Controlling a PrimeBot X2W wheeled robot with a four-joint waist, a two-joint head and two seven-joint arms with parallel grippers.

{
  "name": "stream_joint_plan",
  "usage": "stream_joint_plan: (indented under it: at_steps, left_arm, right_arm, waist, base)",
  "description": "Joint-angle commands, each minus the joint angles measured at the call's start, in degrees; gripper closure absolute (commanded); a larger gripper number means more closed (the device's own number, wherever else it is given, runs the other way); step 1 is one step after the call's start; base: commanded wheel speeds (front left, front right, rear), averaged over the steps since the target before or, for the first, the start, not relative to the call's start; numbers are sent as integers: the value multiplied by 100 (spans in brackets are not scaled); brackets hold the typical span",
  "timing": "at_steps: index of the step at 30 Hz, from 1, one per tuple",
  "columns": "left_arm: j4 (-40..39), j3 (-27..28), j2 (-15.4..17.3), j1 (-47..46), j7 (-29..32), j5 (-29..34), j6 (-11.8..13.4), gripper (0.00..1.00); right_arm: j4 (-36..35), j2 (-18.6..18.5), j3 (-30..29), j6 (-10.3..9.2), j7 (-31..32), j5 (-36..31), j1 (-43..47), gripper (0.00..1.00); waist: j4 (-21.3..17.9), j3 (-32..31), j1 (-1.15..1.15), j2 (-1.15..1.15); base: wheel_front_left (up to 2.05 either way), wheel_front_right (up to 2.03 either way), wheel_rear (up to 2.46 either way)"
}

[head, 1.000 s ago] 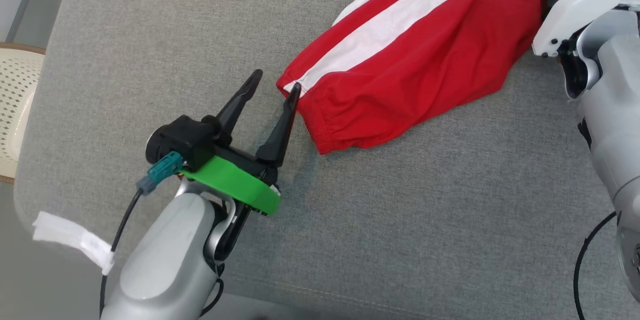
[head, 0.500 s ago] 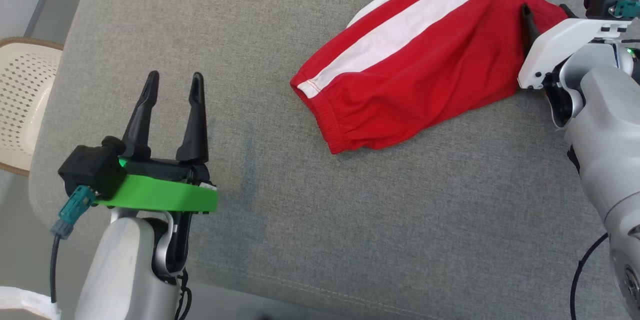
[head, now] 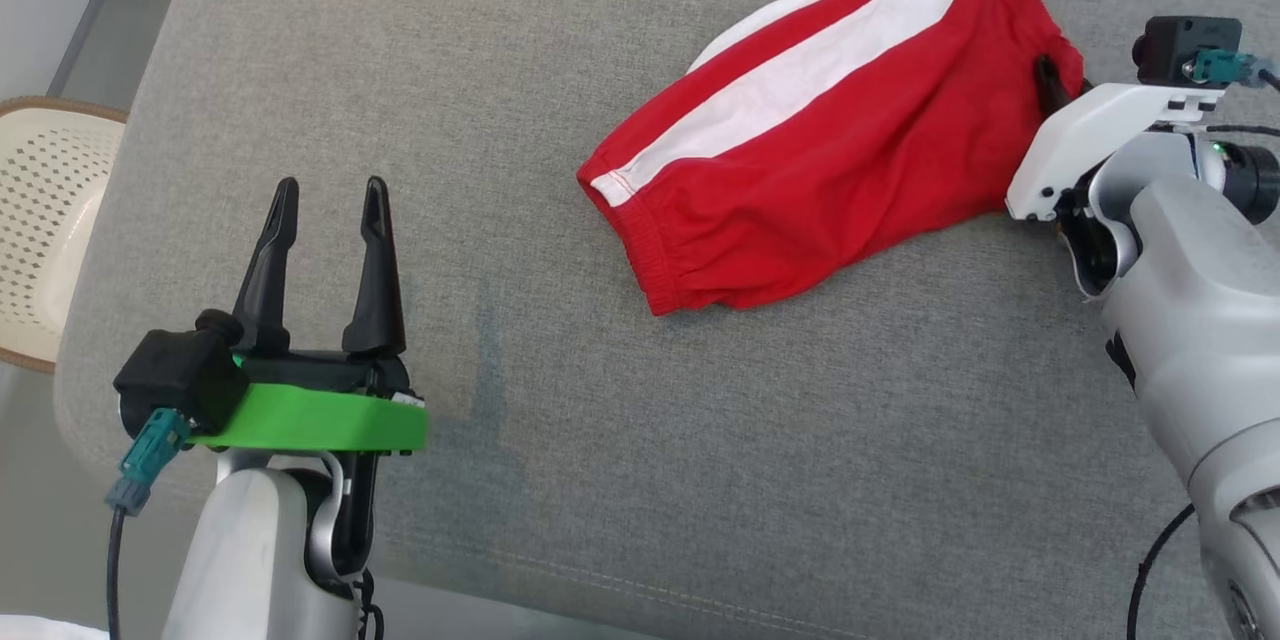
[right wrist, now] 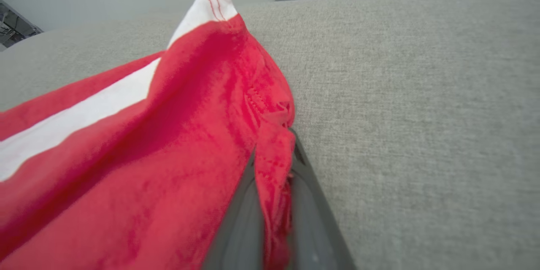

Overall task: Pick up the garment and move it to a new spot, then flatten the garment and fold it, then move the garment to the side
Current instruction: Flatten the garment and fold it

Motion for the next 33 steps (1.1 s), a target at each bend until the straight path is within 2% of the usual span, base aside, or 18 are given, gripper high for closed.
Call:
stream_joint_plan:
  at_steps: [1, 17, 23, 33]
  left_arm:
    - [19, 38, 5, 126, 2, 105, -16, 0]
    - [33, 194, 246, 599, 2, 360, -16, 0]
    - [75, 102, 277, 692, 2, 414, -16, 0]
    - [166, 49, 319, 836, 2, 433, -16, 0]
  right_arm:
    - [-101, -87, 88, -10, -65, 101, 205, 100]
    - [-1366, -712, 233, -10, -408, 1578, 1922, 100]
    - [-1543, -930, 89, -10, -470, 1884, 2392, 100]
    - [-1803, -739, 71, -9, -582, 1995, 2576, 100]
  waist:
    - [-135, -135, 0, 0]
    - [-1016, -914, 0, 0]
    - [-1160, -1043, 0, 0]
    - [-1232, -1253, 0, 0]
  base:
    - [0, 0, 0]
    - [0, 0, 0]
    - [0, 0, 0]
    - [0, 0, 0]
